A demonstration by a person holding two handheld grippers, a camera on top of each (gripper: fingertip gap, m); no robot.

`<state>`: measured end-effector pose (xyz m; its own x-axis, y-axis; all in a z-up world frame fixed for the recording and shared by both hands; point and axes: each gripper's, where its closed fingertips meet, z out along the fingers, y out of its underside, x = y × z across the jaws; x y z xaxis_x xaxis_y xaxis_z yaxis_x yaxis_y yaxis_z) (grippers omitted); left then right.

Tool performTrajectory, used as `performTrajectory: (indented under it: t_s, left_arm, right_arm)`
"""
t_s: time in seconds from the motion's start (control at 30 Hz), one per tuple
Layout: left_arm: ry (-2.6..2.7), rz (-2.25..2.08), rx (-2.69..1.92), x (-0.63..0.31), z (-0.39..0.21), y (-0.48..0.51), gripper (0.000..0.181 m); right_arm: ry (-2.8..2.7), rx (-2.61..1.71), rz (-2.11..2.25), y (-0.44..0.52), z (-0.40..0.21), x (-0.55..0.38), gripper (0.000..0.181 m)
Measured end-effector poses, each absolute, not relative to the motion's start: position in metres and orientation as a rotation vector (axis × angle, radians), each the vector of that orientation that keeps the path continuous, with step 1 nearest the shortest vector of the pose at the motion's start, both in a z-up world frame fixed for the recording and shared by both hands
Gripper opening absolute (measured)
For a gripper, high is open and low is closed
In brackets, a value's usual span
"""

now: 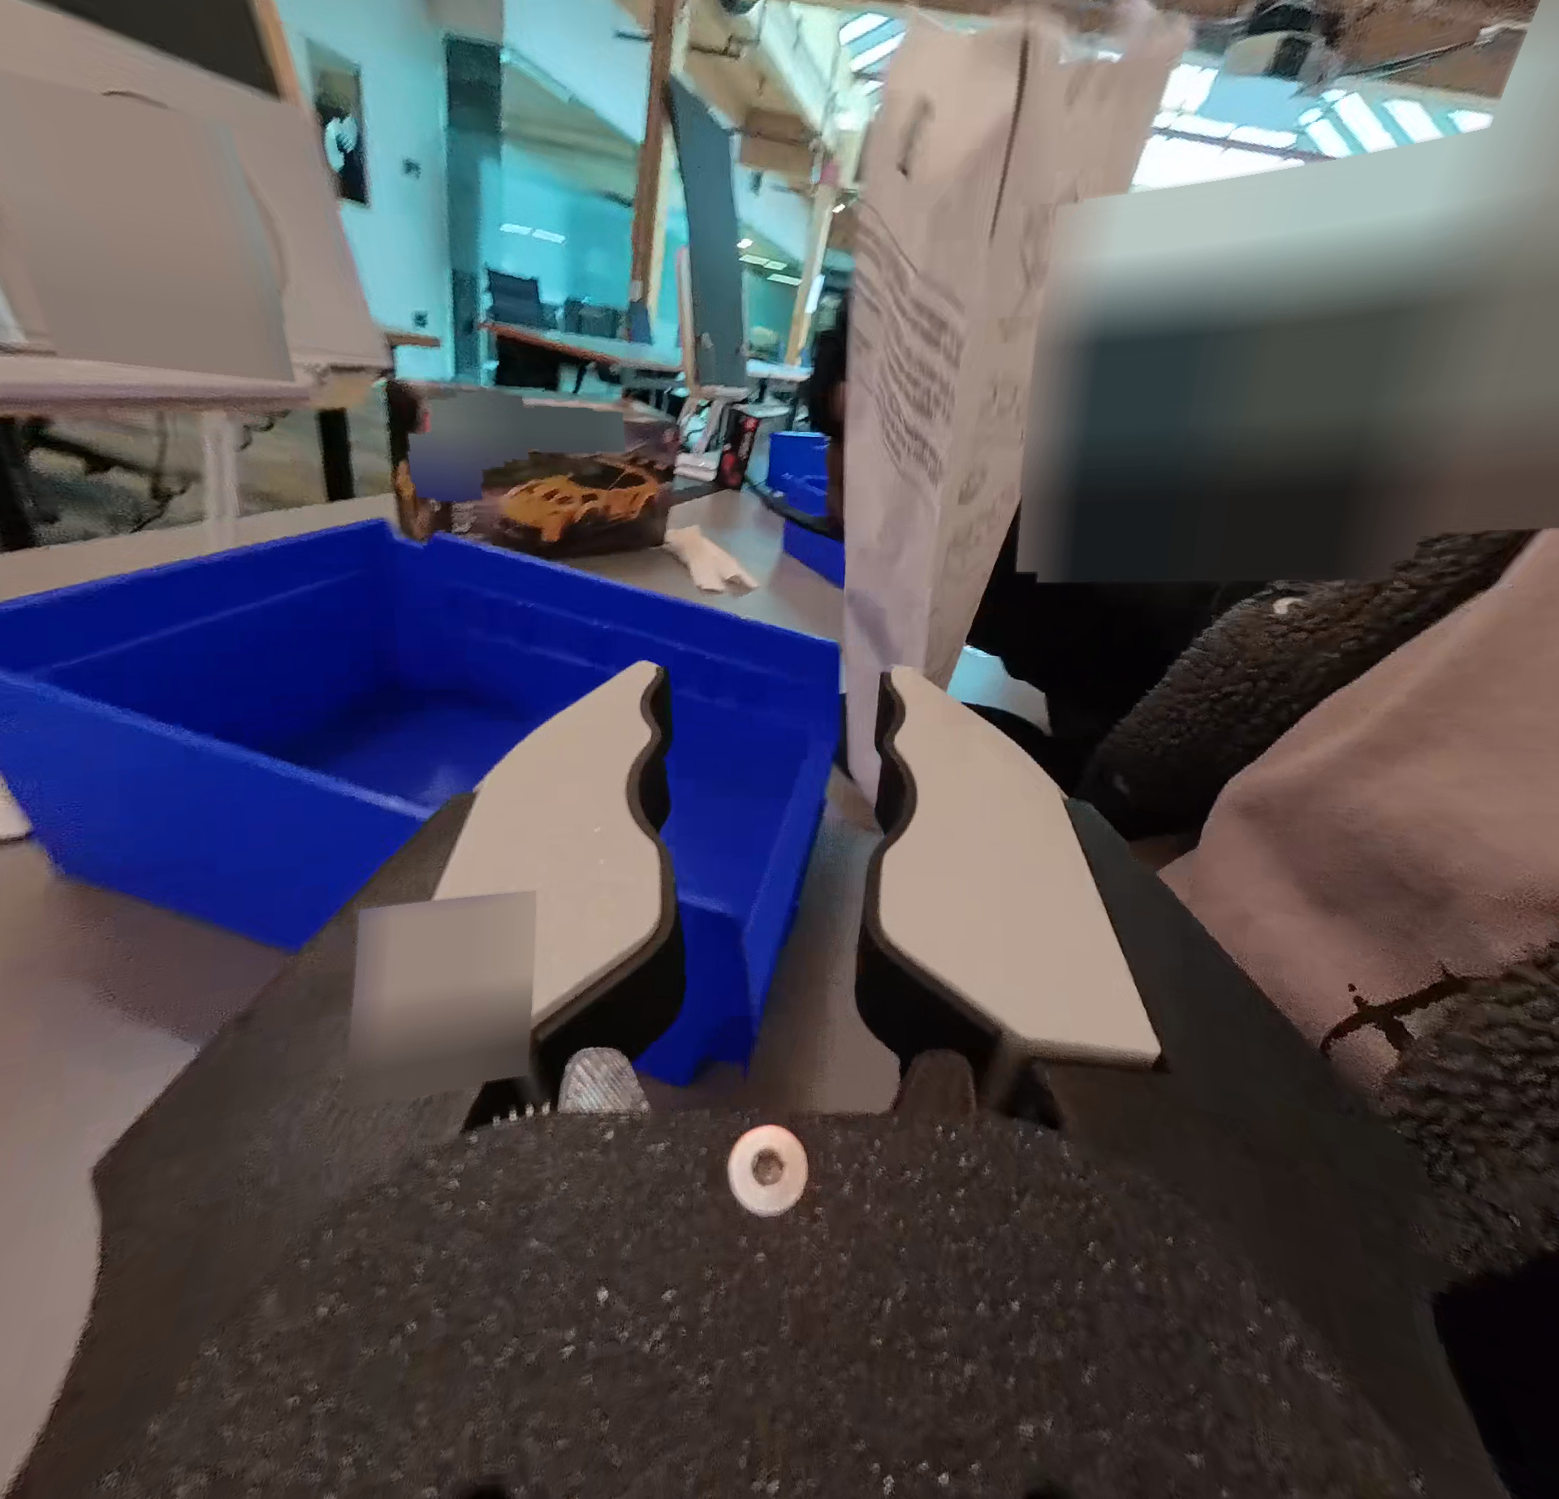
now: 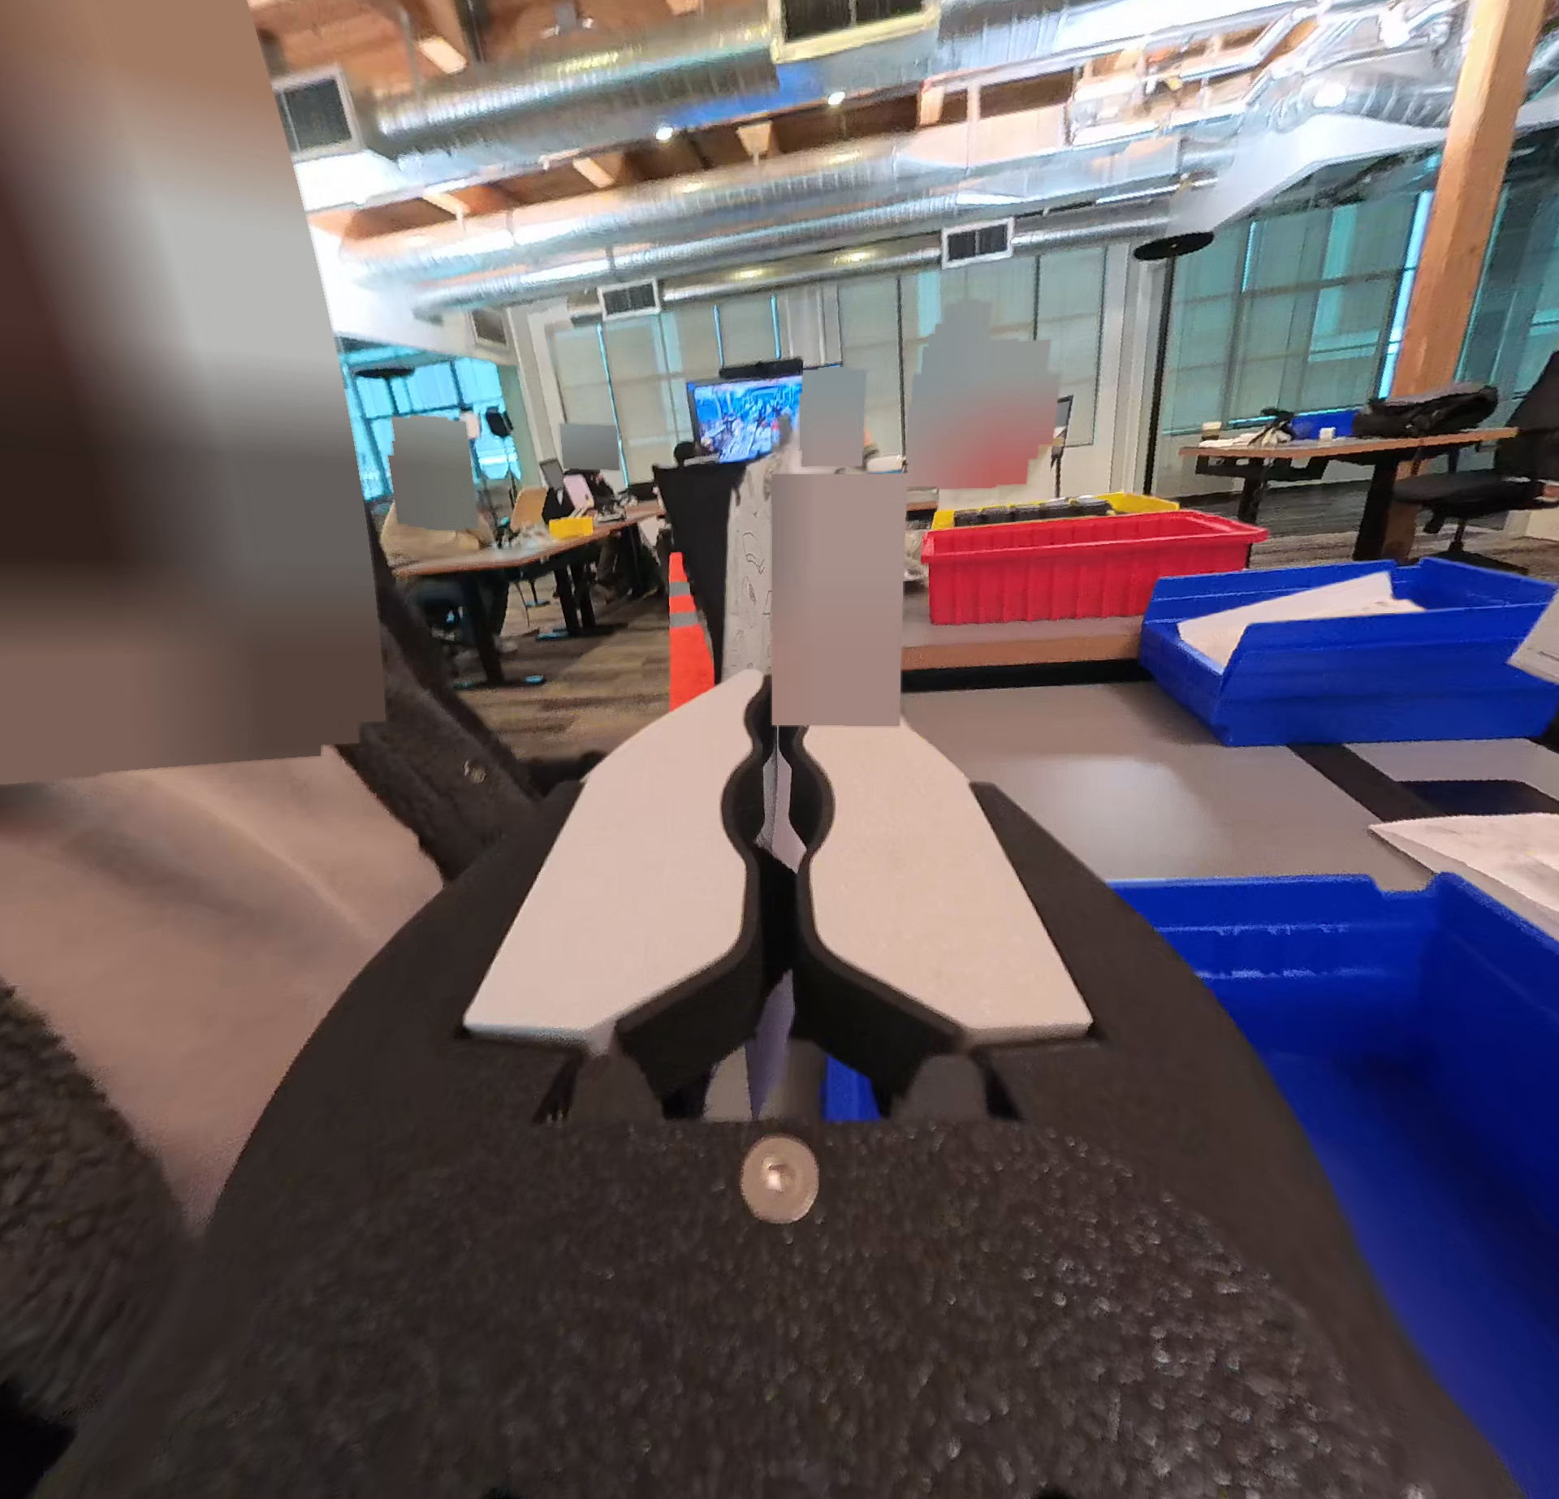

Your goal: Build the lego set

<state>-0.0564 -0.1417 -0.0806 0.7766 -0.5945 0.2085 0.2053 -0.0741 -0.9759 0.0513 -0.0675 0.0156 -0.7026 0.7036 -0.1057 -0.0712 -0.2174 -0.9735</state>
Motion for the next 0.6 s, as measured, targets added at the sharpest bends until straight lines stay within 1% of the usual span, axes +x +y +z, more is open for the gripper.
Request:
performTrajectory:
  t_s: [0.13, 0.27, 0.37, 0.4, 0.47, 0.53, 0.57, 0.6]
  left_arm:
    - [0.448, -0.715, -1.448, -0.027, -0.071, -0.152, 0.049]
    - [0.509, -0.847, -1.354, -0.02, -0.052, -0.173, 0.047]
    - [0.53, -0.929, -1.356, -0.017, -0.058, -0.185, 0.05]
    - [0.531, -0.929, -1.374, -0.014, -0.063, -0.185, 0.057]
    - [0.546, -0.908, -1.419, -0.005, -0.073, -0.181, 0.055]
    - [0.539, -0.816, -1.5, 0.002, -0.082, -0.166, 0.045]
    - [0.526, -0.76, -1.555, 0.003, -0.088, -0.156, 0.035]
    - [0.506, -0.727, -1.598, 0.002, -0.092, -0.149, 0.016]
  right_arm:
    - [-1.433, -0.815, 2.002, -0.064, 0.026, 0.04, 0.0]
    - [-1.327, -0.9, 2.086, -0.055, 0.023, 0.039, 0.0]
    - [-1.256, -0.987, 2.126, -0.047, 0.01, 0.041, 0.0]
    - [-1.238, -1.028, 2.131, -0.045, 0.004, 0.04, 0.0]
    - [-1.193, -1.099, 2.154, -0.04, -0.009, 0.04, 0.0]
    - [-1.157, -1.151, 2.172, -0.037, -0.018, 0.039, 0.0]
    - [-1.139, -1.166, 2.17, -0.035, -0.021, 0.039, 0.0]
    - [-1.125, -1.179, 2.167, -0.034, -0.024, 0.039, 0.0]
